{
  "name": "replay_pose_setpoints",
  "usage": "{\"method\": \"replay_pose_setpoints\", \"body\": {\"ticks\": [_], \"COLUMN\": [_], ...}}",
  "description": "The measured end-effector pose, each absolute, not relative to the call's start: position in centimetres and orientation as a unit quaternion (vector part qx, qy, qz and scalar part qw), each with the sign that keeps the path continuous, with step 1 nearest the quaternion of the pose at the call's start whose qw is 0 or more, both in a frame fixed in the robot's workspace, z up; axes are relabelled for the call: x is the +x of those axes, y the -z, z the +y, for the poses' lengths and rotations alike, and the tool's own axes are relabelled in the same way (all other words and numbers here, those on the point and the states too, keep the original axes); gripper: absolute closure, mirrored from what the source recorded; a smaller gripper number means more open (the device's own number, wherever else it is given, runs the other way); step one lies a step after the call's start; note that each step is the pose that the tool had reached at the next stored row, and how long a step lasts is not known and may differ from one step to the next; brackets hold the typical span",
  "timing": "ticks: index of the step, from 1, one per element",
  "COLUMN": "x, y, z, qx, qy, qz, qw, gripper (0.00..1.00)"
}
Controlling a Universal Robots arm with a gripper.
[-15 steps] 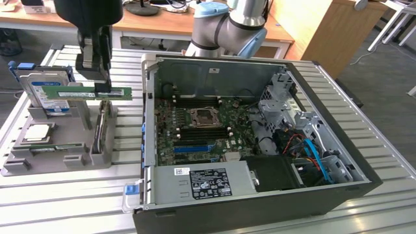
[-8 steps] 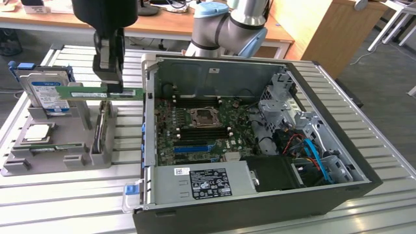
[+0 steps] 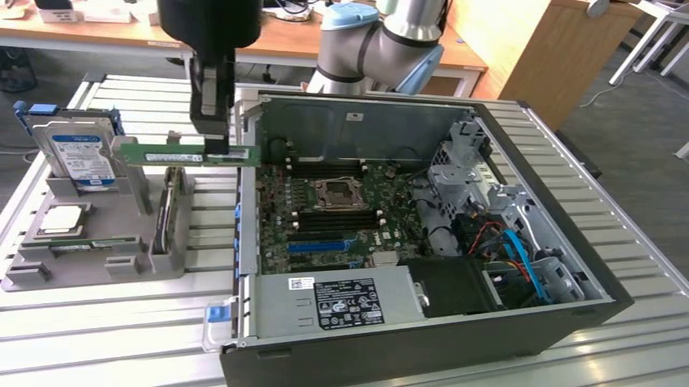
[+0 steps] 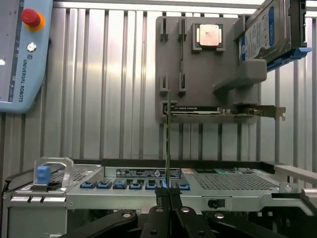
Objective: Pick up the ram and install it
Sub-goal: 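Pick up the ram and move it above insertion slot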
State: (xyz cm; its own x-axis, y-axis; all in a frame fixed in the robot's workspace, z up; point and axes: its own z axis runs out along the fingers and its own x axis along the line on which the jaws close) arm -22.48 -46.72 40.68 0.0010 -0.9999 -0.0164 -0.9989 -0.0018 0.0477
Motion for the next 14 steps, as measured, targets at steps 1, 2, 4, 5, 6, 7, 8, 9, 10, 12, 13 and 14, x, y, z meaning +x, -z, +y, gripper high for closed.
{"method": "replay_pose_setpoints", "body": {"ticks": [1, 2, 4, 5, 6, 7, 8, 9, 10, 12, 13, 14], "x": [-22.2, -21.8, -21.2, -20.9, -20.5, -20.2, -19.8, -19.5, -19.1, -18.4, -18.1, -17.7], "y": [-40.7, -40.7, -40.7, -40.7, -40.7, -40.7, -40.7, -40.7, -40.7, -40.7, -40.7, -40.7], "z": [-46.7, -46.7, -46.7, -46.8, -46.8, -46.8, -46.8, -46.8, -46.8, -46.8, -46.8, -46.8], "qx": [0.707, 0.707, 0.707, 0.707, 0.707, 0.707, 0.707, 0.707, 0.707, 0.707, 0.707, 0.707], "qy": [0.023, 0.023, 0.023, 0.023, 0.023, 0.023, 0.023, 0.023, 0.023, 0.023, 0.023, 0.023], "qz": [-0.706, -0.706, -0.706, -0.706, -0.706, -0.706, -0.706, -0.706, -0.706, -0.706, -0.706, -0.706], "qw": [0.011, 0.011, 0.011, 0.011, 0.011, 0.011, 0.011, 0.011, 0.011, 0.011, 0.011, 0.011], "gripper": [0.88, 0.88, 0.88, 0.88, 0.88, 0.88, 0.88, 0.88, 0.88, 0.88, 0.88, 0.88]}}
